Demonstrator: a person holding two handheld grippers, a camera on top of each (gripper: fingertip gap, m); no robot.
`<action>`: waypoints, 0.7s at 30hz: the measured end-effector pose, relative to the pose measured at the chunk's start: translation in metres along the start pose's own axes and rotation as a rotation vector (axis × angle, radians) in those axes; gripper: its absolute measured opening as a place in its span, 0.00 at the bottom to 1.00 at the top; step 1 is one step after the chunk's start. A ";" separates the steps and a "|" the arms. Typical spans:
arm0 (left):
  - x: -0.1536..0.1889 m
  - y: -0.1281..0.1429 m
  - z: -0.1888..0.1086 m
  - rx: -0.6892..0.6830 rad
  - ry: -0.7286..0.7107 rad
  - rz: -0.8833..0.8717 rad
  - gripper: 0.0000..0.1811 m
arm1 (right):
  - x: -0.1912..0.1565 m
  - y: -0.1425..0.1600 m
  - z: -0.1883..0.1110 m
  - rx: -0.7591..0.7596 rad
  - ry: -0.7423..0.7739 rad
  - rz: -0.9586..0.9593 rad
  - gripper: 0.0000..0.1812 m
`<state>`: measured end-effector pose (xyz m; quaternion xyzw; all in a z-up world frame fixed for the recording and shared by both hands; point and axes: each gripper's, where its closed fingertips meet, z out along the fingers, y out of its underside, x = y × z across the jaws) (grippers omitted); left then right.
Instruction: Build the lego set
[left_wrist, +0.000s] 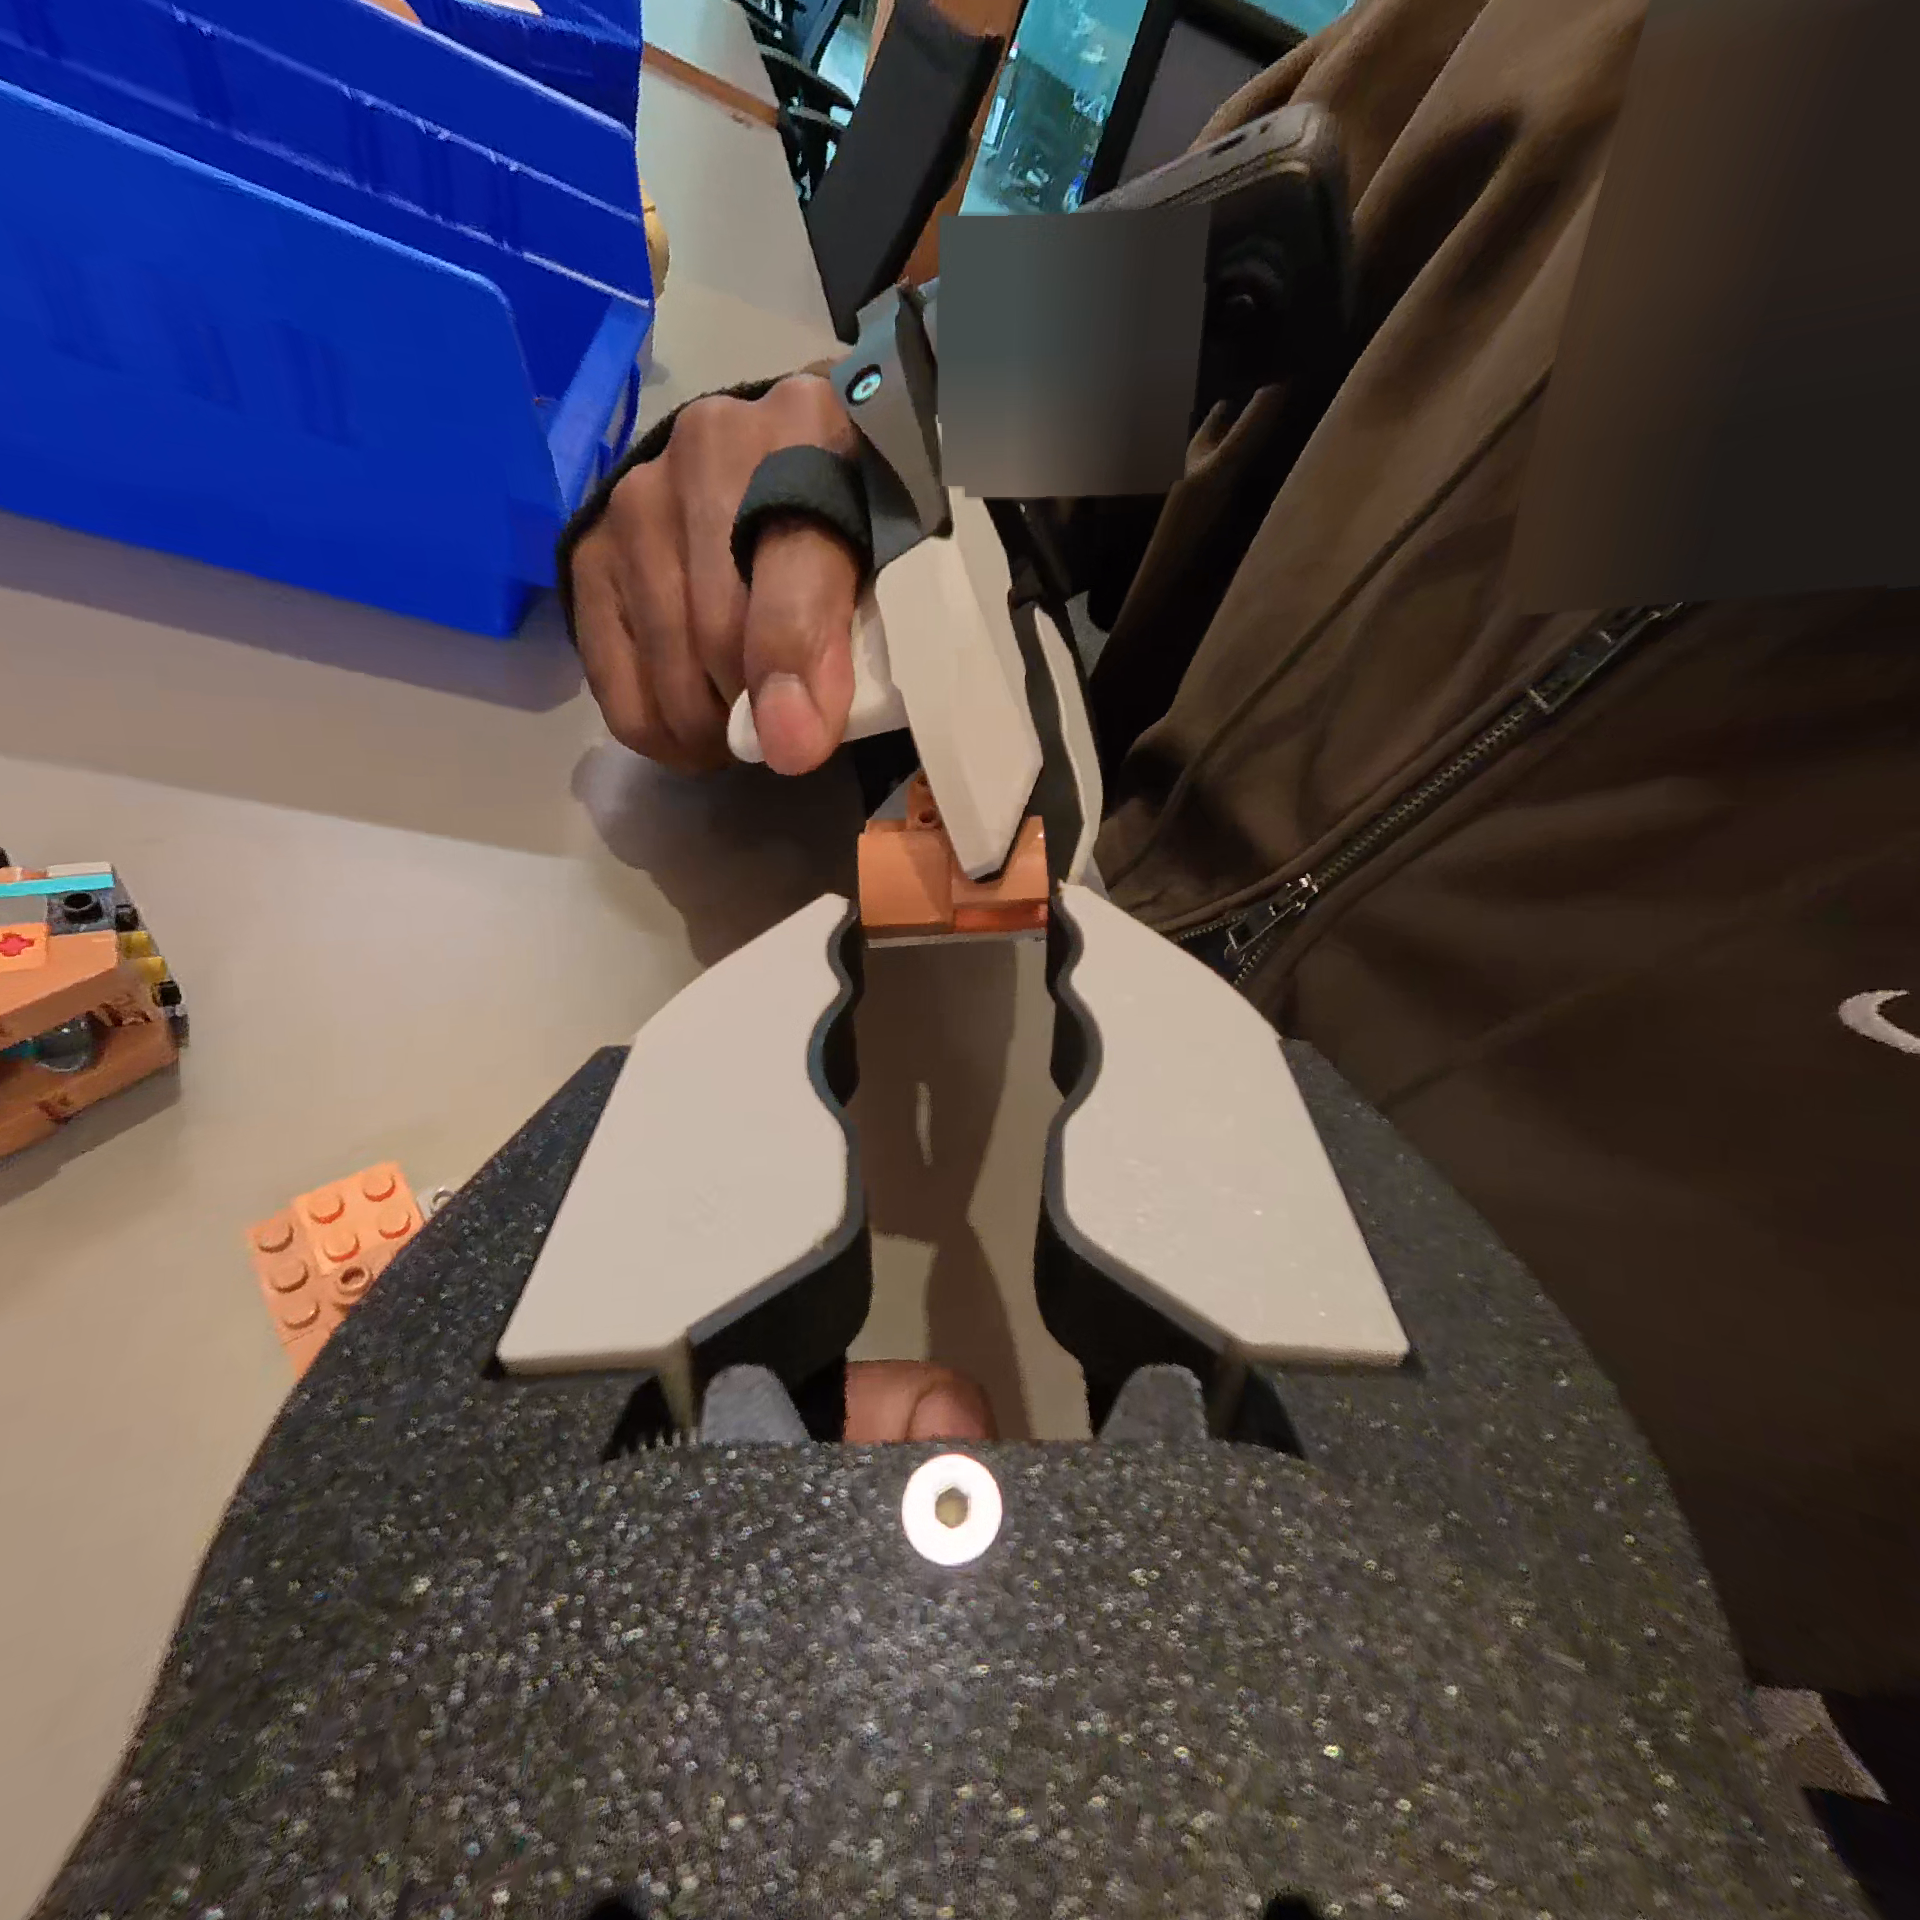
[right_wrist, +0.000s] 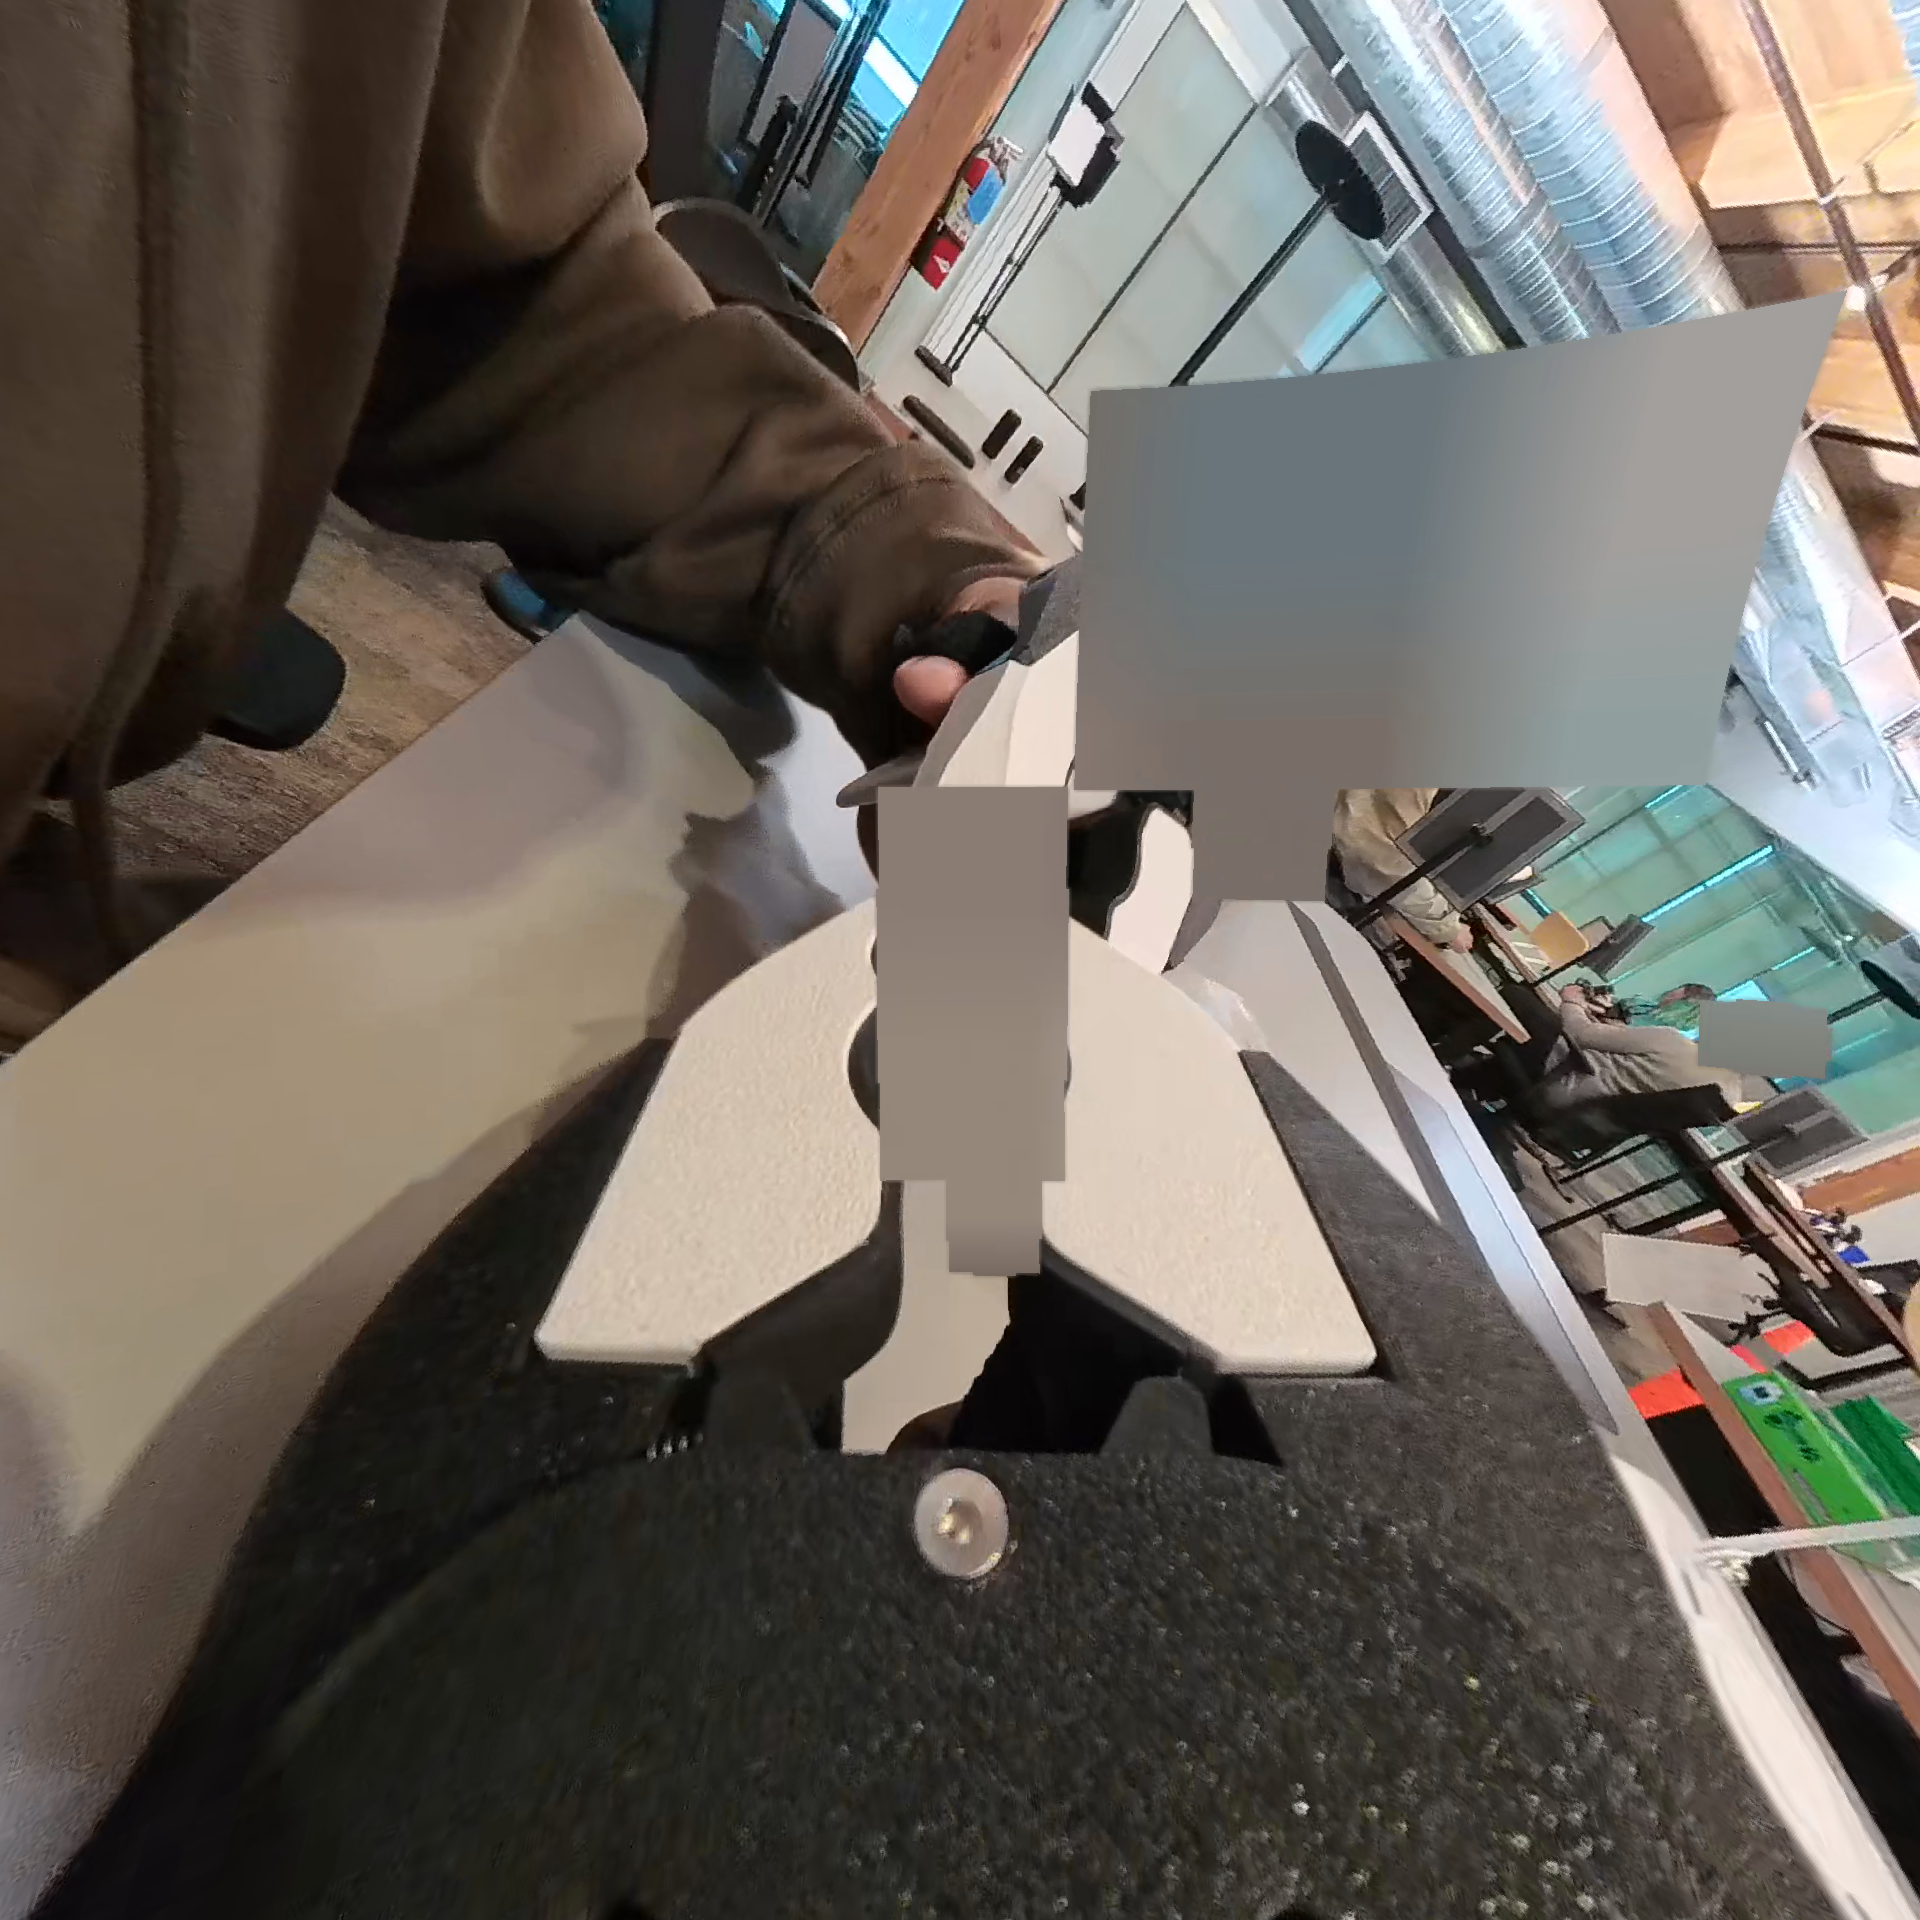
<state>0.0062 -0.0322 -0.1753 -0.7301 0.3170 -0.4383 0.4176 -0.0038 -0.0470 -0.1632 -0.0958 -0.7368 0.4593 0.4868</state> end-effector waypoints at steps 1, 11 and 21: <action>0.000 -0.001 0.000 0.011 0.007 -0.006 0.19 | 0.001 0.000 0.000 0.004 0.001 0.013 0.10; -0.003 -0.015 -0.008 0.121 -0.015 0.081 0.20 | 0.019 -0.004 -0.004 0.099 0.005 0.344 0.09; -0.021 -0.040 -0.022 0.217 -0.445 0.639 0.17 | 0.051 0.011 -0.015 0.177 0.041 0.705 0.09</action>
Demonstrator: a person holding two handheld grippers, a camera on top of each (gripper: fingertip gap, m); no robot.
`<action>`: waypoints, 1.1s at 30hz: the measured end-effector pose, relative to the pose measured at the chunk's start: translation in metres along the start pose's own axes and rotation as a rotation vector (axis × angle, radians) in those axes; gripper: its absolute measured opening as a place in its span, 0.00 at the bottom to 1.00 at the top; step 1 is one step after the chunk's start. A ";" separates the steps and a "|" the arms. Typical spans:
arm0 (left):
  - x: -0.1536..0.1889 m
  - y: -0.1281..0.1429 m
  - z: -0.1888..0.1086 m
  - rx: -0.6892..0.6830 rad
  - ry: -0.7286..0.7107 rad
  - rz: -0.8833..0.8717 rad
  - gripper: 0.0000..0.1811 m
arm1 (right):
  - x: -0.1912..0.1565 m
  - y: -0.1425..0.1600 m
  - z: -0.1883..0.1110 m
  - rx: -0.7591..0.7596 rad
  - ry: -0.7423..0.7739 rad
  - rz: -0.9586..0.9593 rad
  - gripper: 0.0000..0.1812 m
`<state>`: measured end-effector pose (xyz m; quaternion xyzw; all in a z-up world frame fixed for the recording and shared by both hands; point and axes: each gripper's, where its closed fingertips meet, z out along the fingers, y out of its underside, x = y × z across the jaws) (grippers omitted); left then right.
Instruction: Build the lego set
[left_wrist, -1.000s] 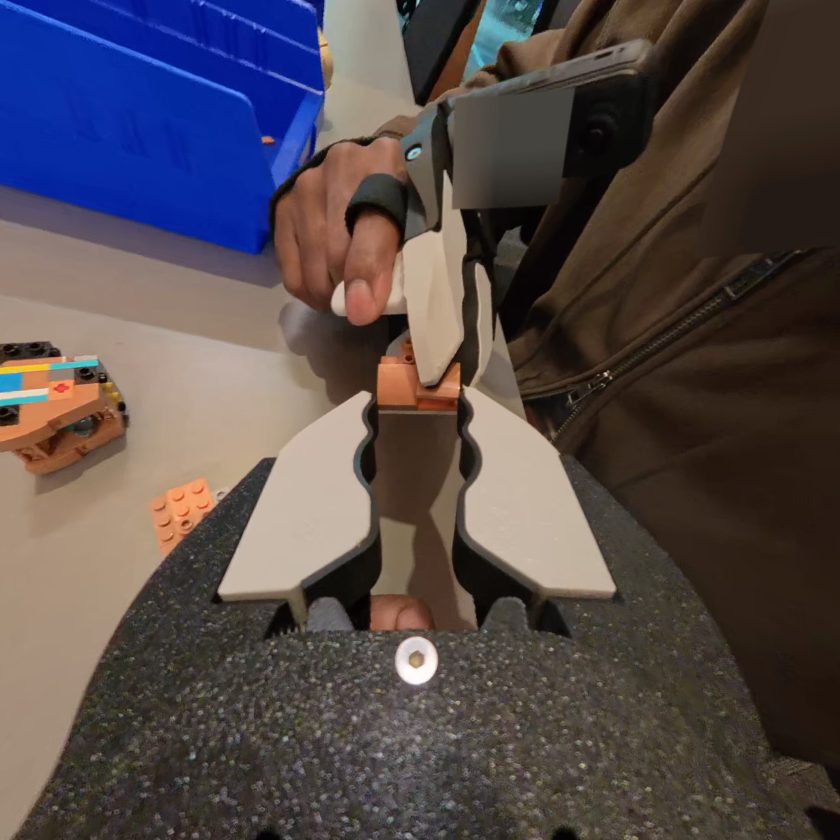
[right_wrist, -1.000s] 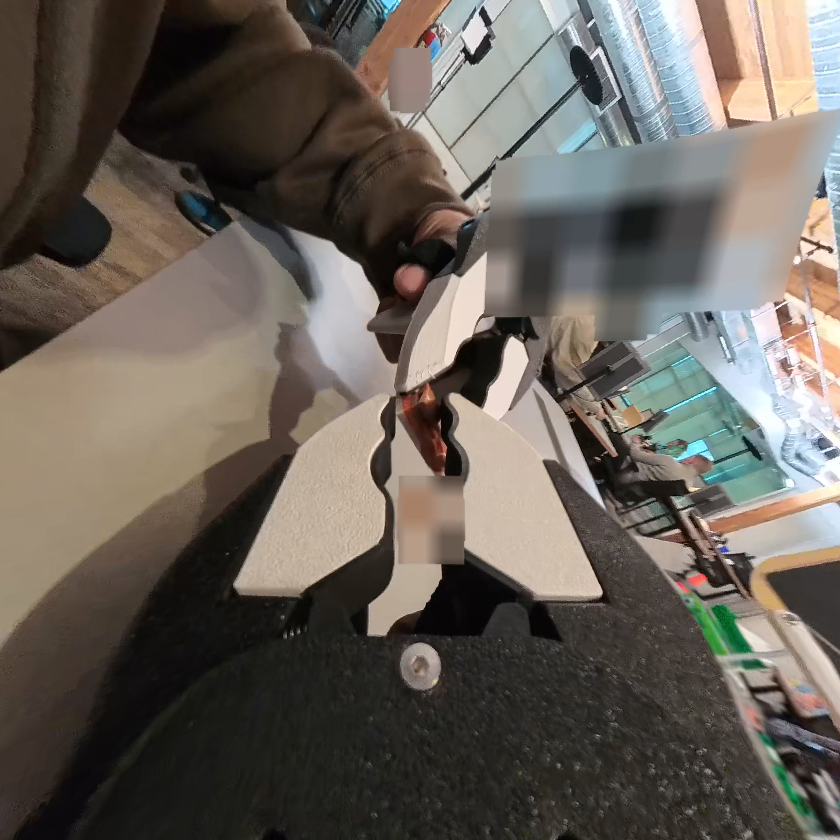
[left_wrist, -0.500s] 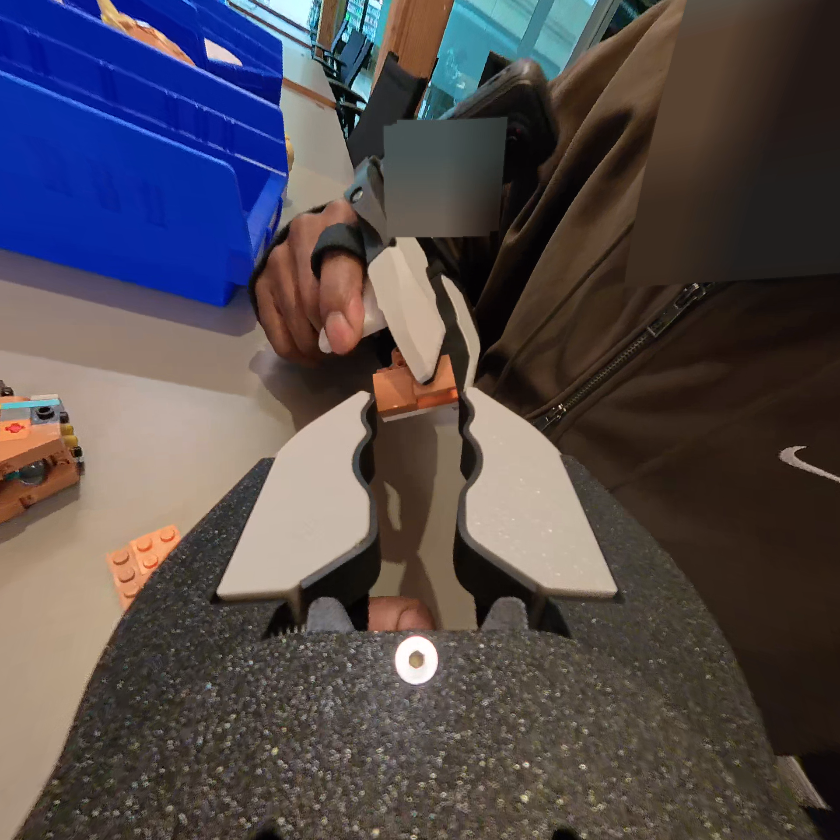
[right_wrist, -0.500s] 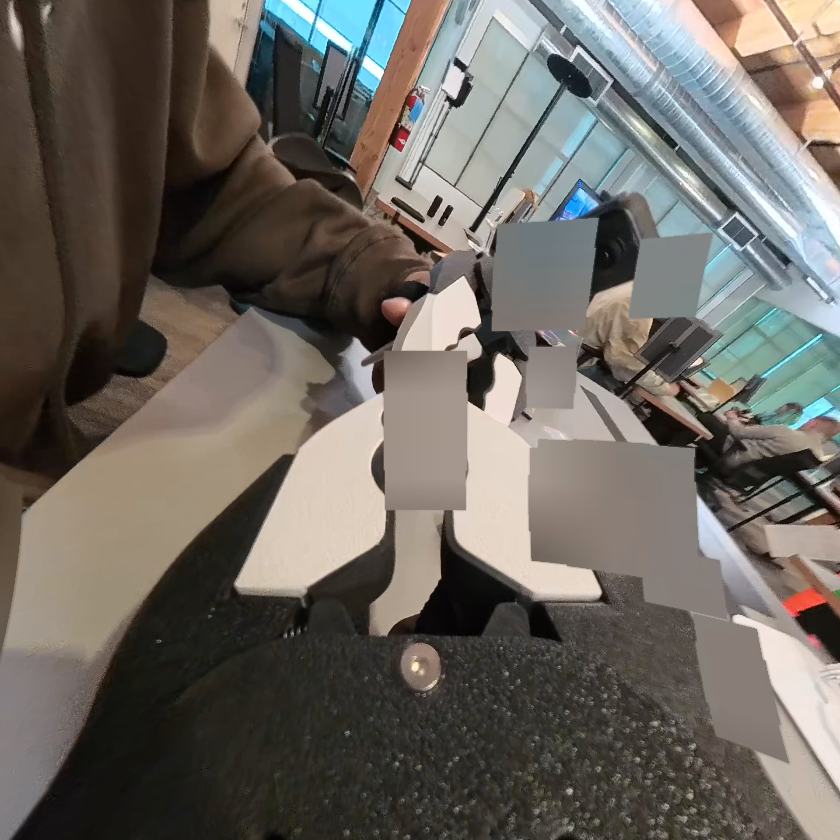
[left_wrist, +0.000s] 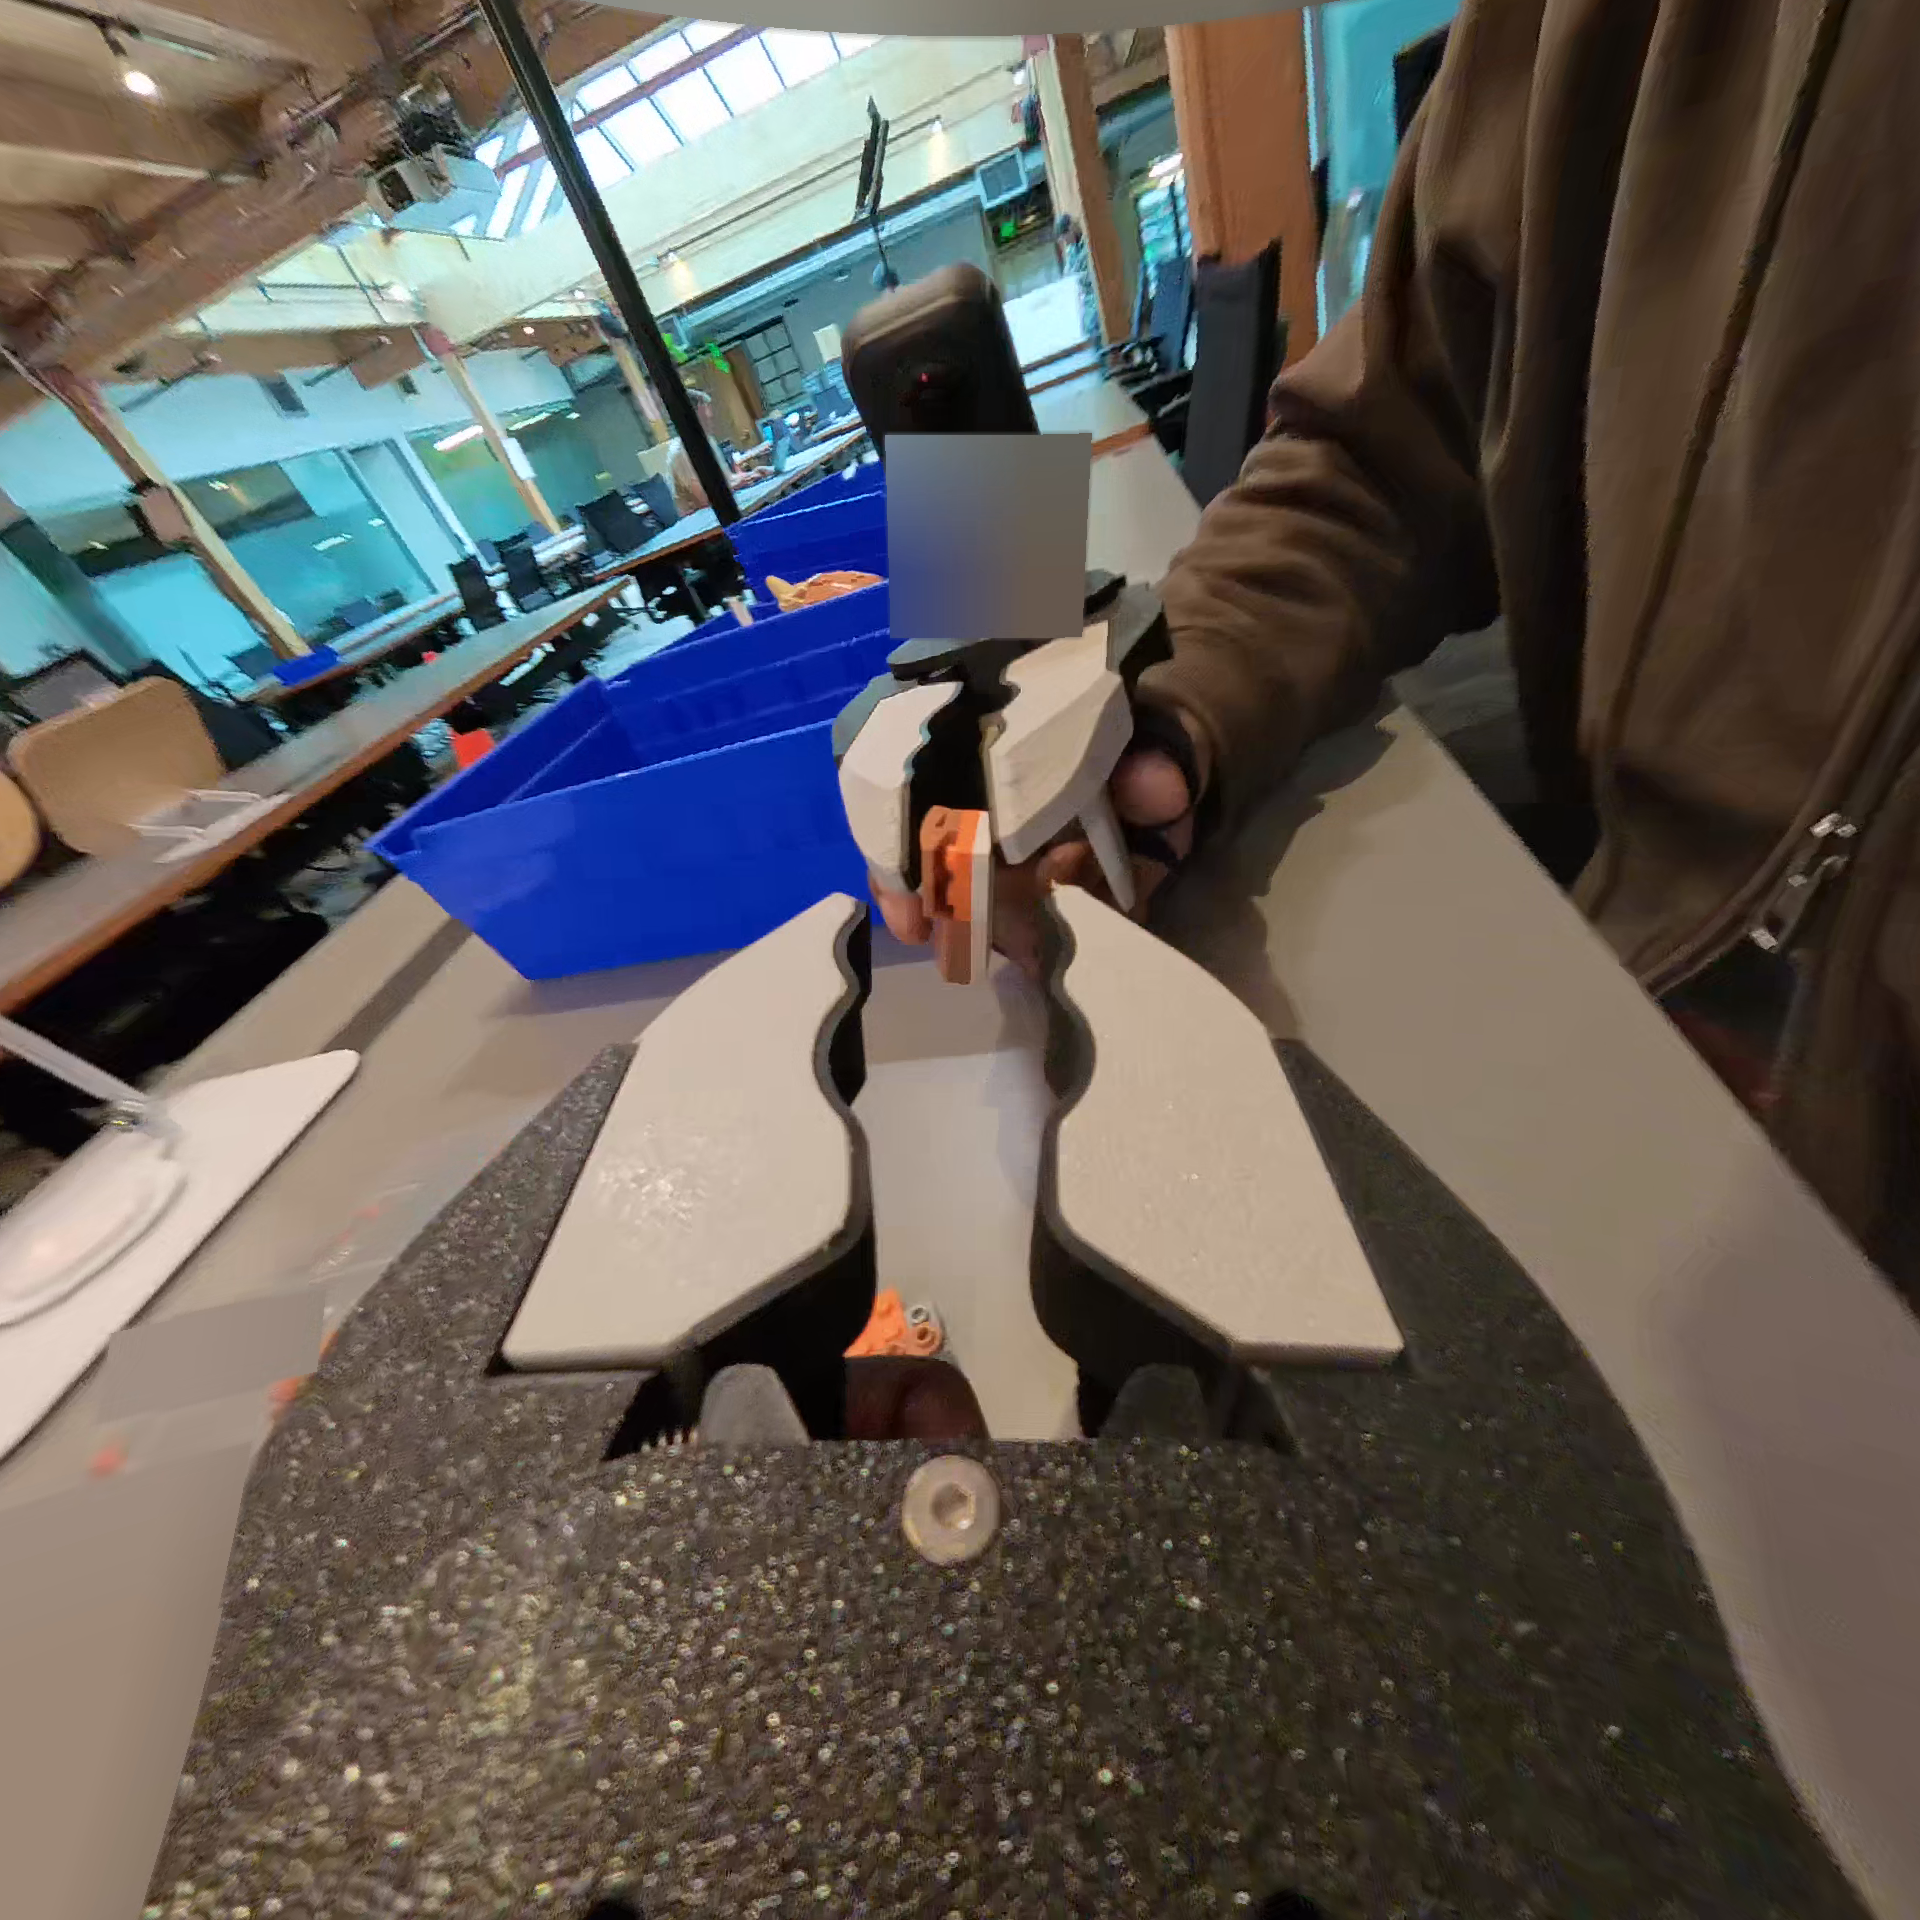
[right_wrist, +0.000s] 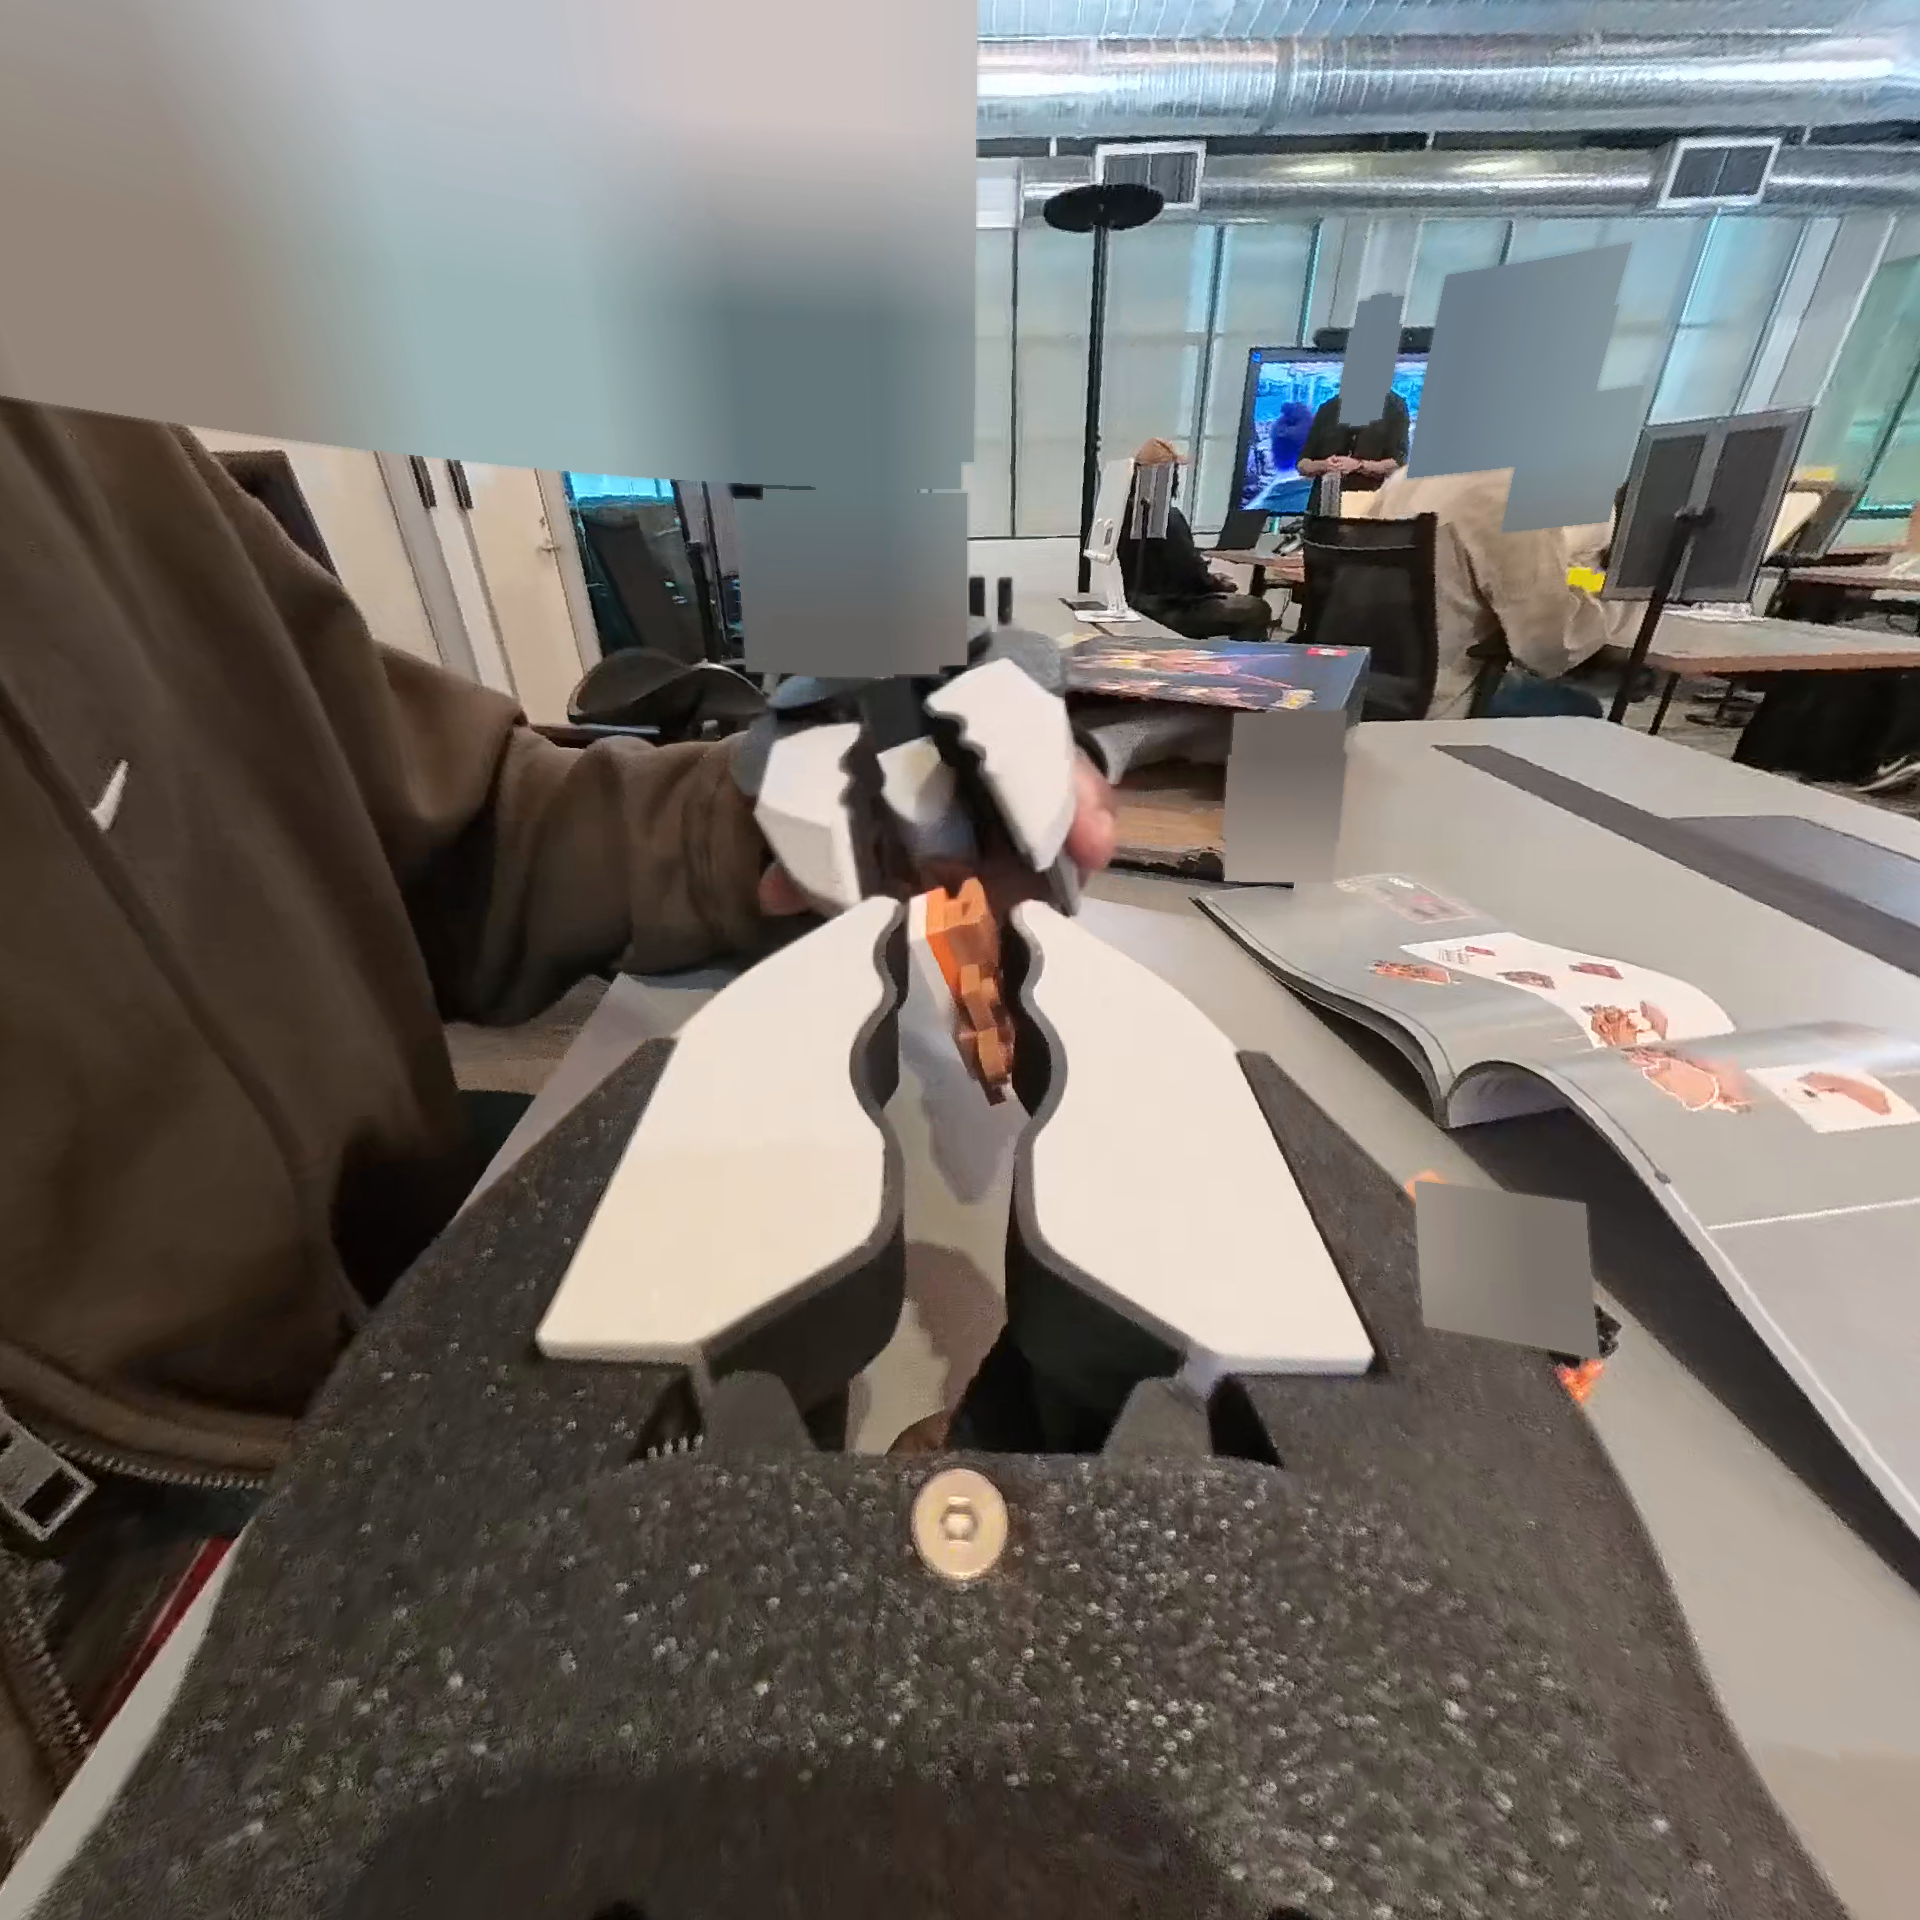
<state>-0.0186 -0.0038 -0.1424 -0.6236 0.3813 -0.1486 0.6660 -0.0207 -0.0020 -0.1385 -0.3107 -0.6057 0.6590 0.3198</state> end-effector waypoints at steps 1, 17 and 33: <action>0.000 0.001 0.002 -0.004 -0.015 0.033 0.17 | 0.000 0.000 0.000 0.000 -0.002 0.007 0.09; 0.000 0.003 0.012 0.036 -0.061 0.145 0.09 | -0.001 0.004 0.001 0.001 -0.046 0.068 0.09; 0.004 0.005 0.012 0.027 -0.039 0.131 0.06 | -0.002 0.007 0.000 -0.021 -0.031 -0.007 0.09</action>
